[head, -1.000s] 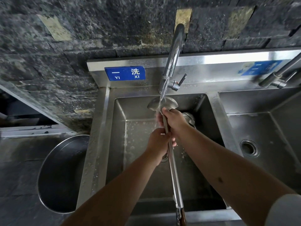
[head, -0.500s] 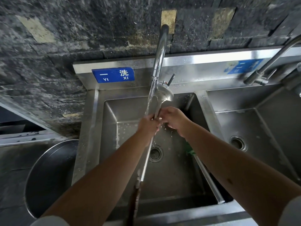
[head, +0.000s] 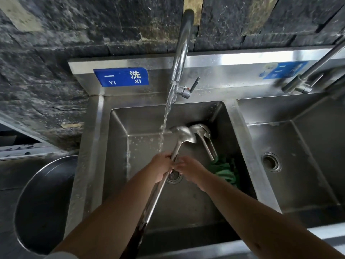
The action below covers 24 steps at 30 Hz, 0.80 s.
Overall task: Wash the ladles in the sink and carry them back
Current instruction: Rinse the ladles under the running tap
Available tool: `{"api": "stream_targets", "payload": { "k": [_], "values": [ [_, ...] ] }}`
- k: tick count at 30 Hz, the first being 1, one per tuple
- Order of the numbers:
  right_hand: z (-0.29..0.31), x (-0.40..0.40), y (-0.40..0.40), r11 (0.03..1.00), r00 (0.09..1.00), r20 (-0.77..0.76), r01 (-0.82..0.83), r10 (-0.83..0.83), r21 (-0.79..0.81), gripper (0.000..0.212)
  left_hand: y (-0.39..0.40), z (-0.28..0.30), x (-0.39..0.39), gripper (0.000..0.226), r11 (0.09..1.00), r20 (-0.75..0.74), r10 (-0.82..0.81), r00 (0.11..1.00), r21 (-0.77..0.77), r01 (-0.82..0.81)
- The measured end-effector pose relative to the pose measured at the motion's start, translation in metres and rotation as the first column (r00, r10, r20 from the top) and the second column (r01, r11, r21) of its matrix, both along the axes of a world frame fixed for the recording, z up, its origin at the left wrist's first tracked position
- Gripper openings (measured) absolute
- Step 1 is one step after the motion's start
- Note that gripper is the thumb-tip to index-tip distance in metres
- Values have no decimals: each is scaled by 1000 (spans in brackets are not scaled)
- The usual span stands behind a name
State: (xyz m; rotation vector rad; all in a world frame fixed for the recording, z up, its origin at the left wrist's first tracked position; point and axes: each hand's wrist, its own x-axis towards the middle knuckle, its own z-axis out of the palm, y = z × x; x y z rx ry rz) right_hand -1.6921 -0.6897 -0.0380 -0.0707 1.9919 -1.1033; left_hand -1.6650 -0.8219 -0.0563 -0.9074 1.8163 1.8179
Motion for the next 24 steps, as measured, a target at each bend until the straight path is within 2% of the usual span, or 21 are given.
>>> {"api": "stream_targets", "payload": {
  "k": [3,6,10,13,15,21,24],
  "values": [
    [-27,11,-6,998,999,40,8,-10,57,19,1,-30,-1,18,992,45,71,996,104,-76],
    [-56,19,-14,974,953,200,216,-226,70,7,8,-54,-3,12,982,62,141,988,114,-148],
    [-91,15,-19,952,927,218,287,-303,103,18,14,-82,-1,18,965,85,205,975,150,-216],
    [-105,8,-14,946,912,255,297,-321,127,6,13,-98,6,22,948,119,253,960,170,-271],
    [-112,2,-14,930,895,256,341,-365,137,11,13,-109,8,18,932,112,287,951,198,-304],
    [-121,-13,-32,929,905,211,353,-368,110,12,14,-114,4,24,886,142,422,895,145,-441],
    [-126,-17,-41,936,918,188,333,-349,114,13,4,-117,15,36,908,233,393,889,55,-416]
  ]
}}
